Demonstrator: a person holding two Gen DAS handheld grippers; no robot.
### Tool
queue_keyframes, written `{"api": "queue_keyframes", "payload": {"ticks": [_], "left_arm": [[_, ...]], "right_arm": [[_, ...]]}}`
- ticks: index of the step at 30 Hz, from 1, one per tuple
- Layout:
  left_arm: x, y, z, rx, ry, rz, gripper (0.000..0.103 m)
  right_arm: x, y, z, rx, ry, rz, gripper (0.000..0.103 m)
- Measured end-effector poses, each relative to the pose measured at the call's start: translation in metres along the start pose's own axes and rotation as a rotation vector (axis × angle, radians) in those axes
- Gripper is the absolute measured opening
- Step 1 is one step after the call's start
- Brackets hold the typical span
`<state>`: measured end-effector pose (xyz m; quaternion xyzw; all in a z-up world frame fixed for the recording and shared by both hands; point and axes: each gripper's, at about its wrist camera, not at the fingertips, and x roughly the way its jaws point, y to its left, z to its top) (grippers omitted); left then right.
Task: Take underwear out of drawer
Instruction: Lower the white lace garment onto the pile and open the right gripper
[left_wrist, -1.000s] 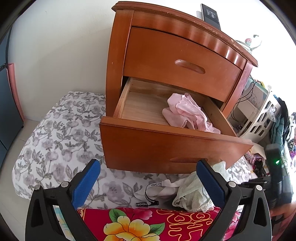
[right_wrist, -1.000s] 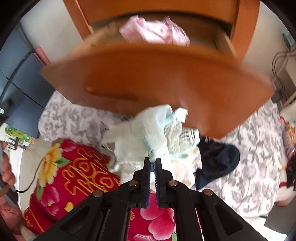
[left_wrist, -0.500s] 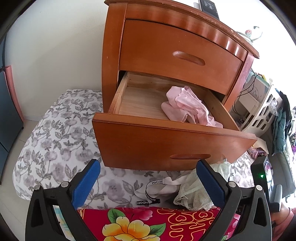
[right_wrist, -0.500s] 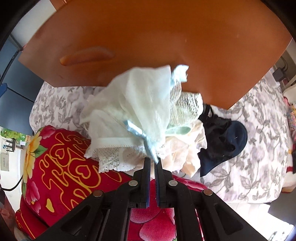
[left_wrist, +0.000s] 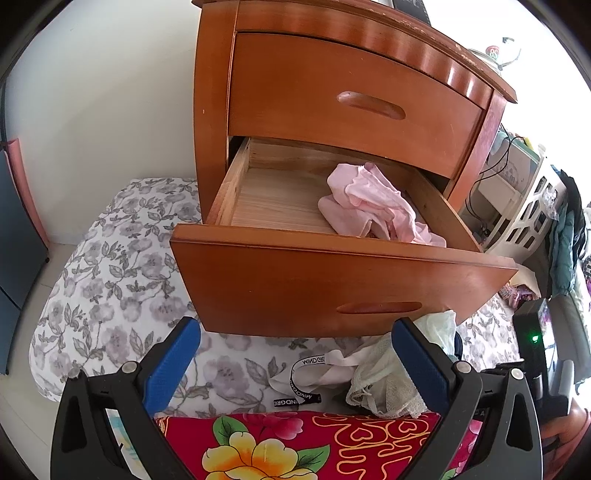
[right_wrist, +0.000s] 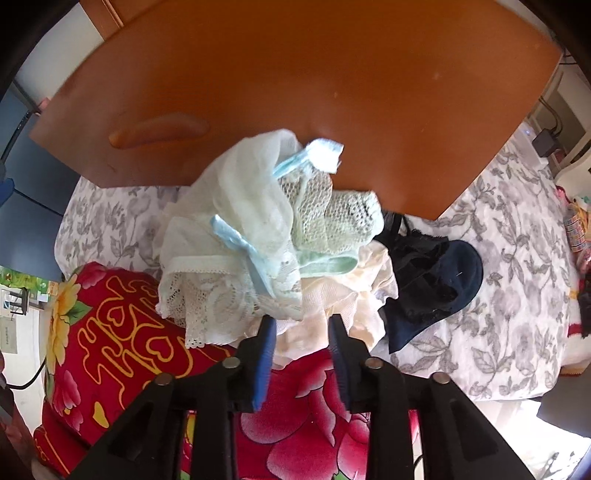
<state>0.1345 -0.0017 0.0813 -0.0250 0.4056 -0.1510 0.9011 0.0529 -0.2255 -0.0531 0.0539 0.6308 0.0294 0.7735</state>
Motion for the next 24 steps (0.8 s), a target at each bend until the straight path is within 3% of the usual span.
{"api": "queue_keyframes", "payload": {"ticks": [2, 6, 17, 24], "left_arm": [[0.000, -0.001, 0.000, 0.004, 0.001, -0.001, 0.103], [0.000, -0.004, 0.000, 0.011, 0.003, 0.000, 0.103], [0.001, -0.002, -0.001, 0.003, 0.007, 0.004, 0.103], [0.003, -0.001, -0.002, -0.002, 0.011, 0.006, 0.103]], "right_arm": [[-0.004, 0.001, 0.001, -0.002, -0.012, -0.010, 0.057], [-0.009, 0.000, 0.001, -0.005, -0.025, -0.022, 0.059], [-0.027, -0.005, 0.001, 0.017, -0.077, -0.037, 0.079], [-0.040, -0.006, 0.003, 0.015, -0.122, -0.045, 0.103]]}}
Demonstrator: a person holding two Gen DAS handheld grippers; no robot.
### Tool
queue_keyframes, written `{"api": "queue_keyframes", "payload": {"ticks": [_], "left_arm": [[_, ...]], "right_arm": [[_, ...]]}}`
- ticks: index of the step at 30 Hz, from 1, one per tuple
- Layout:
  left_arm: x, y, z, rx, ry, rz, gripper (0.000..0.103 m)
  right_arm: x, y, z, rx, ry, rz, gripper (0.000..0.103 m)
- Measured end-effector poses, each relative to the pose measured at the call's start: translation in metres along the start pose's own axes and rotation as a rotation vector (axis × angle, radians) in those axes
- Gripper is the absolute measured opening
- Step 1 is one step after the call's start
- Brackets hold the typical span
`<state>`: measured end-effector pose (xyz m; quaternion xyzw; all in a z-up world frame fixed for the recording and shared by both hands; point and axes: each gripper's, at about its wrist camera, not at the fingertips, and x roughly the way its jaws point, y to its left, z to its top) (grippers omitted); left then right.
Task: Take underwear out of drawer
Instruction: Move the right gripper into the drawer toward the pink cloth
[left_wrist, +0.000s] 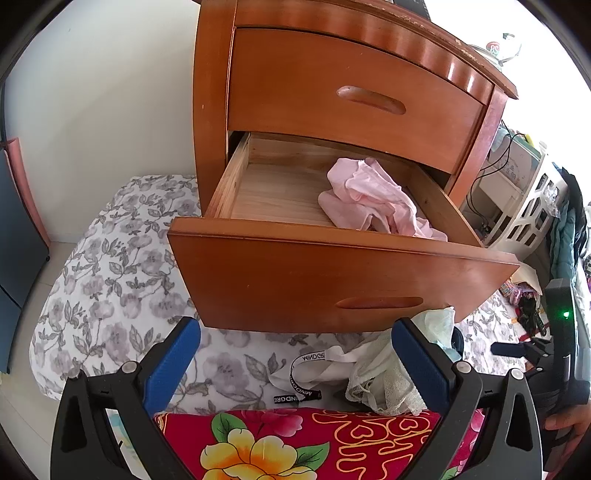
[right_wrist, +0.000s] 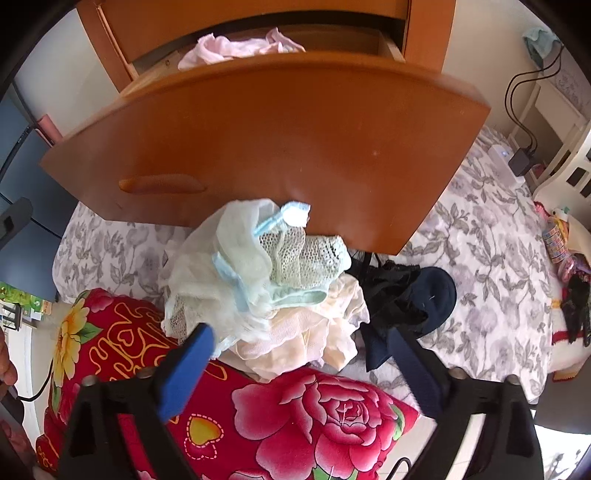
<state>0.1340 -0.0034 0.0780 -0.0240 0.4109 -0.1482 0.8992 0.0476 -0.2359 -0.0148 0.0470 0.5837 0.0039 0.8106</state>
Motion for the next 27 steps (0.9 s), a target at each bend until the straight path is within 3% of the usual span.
{"api": "queue_keyframes", "payload": {"ticks": [13, 27], "left_arm": [[0.007, 0.003, -0.001, -0.005, 0.022, 0.026, 0.103], [0.014, 0.010, -0.003, -0.007, 0.014, 0.049, 0.103]], "right_arm": [[-0.027, 0.002, 0.009, 0.003, -0.127, -0.003, 0.103], [-0.093, 0.017, 0.035, -0.057, -0.359, -0.025, 0.103]]}}
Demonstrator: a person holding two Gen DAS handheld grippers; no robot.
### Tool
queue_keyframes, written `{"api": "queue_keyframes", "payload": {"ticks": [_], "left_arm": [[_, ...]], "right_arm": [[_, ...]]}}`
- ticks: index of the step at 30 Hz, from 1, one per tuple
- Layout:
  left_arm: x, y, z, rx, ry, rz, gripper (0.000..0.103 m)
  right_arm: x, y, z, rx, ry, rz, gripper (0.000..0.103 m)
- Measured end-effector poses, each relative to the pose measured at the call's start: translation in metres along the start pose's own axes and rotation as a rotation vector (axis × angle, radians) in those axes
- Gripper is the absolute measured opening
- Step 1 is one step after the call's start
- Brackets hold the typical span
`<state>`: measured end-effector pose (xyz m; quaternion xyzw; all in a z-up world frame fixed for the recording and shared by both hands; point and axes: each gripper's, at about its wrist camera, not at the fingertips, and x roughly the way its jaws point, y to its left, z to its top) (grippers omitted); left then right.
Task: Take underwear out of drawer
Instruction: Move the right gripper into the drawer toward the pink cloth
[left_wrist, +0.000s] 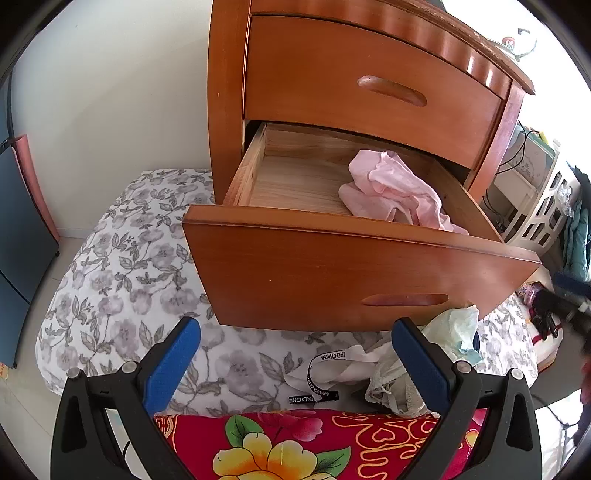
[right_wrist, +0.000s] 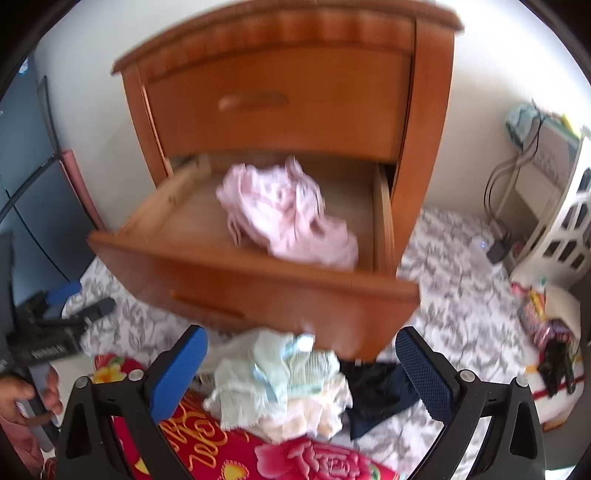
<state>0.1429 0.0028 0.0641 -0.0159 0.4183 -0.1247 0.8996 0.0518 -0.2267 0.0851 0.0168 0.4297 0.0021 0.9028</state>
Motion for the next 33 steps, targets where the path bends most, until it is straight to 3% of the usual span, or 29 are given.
{"api": "queue_keyframes", "payload": {"ticks": [6, 17, 23, 33], "left_arm": [[0.004, 0.003, 0.000, 0.006, -0.011, -0.005, 0.103], [0.010, 0.012, 0.004, 0.011, -0.041, 0.002, 0.103], [0.012, 0.019, 0.006, -0.004, -0.060, -0.011, 0.103], [0.023, 0.025, 0.008, -0.024, -0.031, -0.034, 0.103]], "right_arm": [[-0.009, 0.008, 0.024, -0.037, -0.070, 0.004, 0.103], [0.014, 0.026, 0.054, -0.075, -0.063, 0.037, 0.103], [0.035, 0.034, 0.074, -0.107, -0.038, 0.037, 0.103], [0.089, 0.048, 0.100, -0.163, 0.088, 0.026, 0.101]]}}
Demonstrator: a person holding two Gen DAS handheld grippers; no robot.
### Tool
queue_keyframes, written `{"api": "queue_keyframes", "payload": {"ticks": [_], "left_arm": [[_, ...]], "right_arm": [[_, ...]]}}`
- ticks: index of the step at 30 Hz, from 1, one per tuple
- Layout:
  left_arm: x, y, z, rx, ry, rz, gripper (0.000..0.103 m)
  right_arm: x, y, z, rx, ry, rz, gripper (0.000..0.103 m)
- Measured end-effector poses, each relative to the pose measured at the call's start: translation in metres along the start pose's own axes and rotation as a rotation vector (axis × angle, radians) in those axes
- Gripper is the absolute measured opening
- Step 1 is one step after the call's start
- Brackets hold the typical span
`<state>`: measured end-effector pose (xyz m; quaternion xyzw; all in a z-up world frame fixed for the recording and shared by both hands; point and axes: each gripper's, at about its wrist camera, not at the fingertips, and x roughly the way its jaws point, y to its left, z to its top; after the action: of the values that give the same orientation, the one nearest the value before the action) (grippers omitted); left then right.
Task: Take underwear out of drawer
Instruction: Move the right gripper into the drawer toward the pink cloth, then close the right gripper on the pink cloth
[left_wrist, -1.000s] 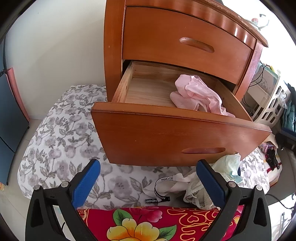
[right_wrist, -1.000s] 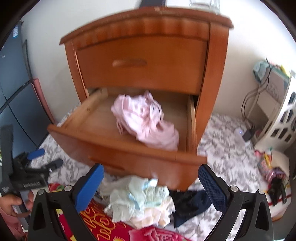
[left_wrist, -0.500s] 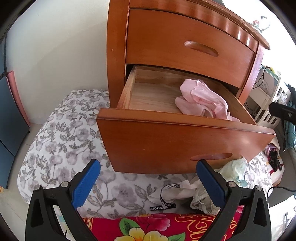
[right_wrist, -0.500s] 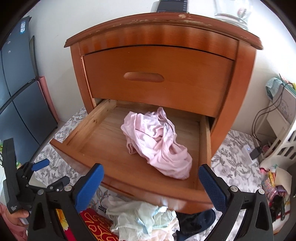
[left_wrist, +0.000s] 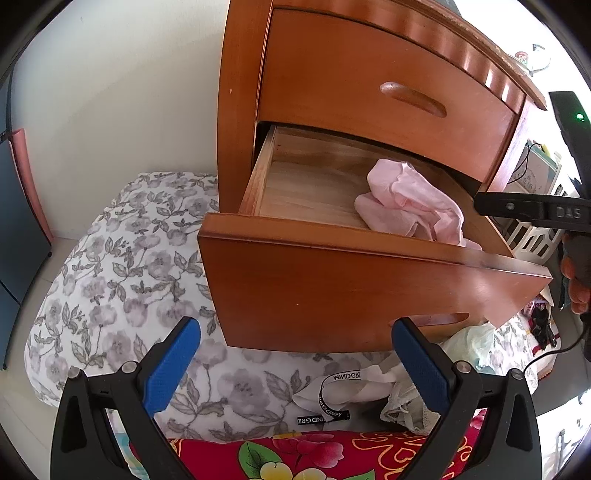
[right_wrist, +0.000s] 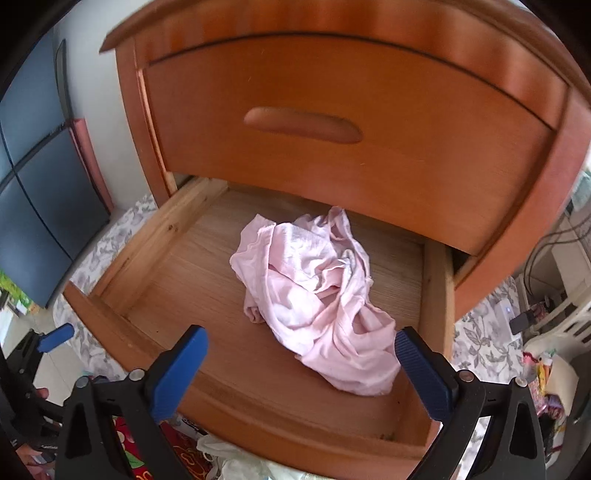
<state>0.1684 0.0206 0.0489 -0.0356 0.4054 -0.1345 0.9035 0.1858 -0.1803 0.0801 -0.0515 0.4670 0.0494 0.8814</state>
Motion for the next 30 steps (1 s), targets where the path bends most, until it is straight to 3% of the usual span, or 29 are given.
{"api": "queue_keyframes", "payload": {"ticks": [10, 12, 14, 21, 30], "left_arm": [[0.006, 0.002, 0.000, 0.006, 0.018, -0.006, 0.103], [0.006, 0.002, 0.000, 0.006, 0.018, -0.008, 0.103], [0.006, 0.002, 0.000, 0.005, 0.018, -0.006, 0.103], [0.006, 0.004, 0.000, 0.003, 0.019, -0.005, 0.103], [0.004, 0.009, 0.001, -0.003, 0.020, 0.002, 0.103]], "right_arm": [[0.040, 0.013, 0.008, -0.063, 0.123, -0.036, 0.068], [0.046, 0.012, 0.008, -0.060, 0.141, -0.039, 0.052], [0.050, 0.012, 0.008, -0.063, 0.151, -0.045, 0.049], [0.056, 0.011, 0.008, -0.068, 0.140, -0.102, 0.012], [0.043, -0.006, 0.009, -0.023, 0.096, -0.165, 0.006]]}}
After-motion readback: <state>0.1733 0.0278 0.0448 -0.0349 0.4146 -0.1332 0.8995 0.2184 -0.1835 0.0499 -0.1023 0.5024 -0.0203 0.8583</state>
